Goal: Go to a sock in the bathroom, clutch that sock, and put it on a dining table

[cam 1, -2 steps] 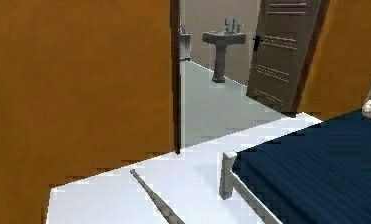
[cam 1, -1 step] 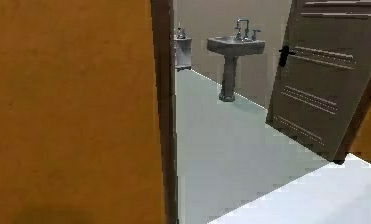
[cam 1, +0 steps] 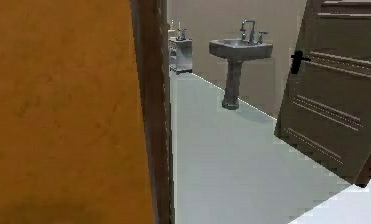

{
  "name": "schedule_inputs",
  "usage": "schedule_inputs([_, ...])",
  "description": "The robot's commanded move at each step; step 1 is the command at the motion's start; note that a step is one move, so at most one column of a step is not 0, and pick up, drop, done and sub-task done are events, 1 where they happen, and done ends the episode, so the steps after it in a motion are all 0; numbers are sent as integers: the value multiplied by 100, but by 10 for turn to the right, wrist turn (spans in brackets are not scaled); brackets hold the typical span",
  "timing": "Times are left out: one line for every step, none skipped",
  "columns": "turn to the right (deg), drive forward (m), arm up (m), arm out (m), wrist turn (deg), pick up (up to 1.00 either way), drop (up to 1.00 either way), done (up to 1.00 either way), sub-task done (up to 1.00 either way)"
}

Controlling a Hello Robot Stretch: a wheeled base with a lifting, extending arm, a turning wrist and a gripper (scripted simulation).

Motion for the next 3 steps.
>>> schedule_inputs([360,0,0,0,0,0,0,0,0])
schedule_inputs([0,70,0,0,0,0,0,0,0])
schedule_inputs([-450,0,0,0,0,0,0,0,0])
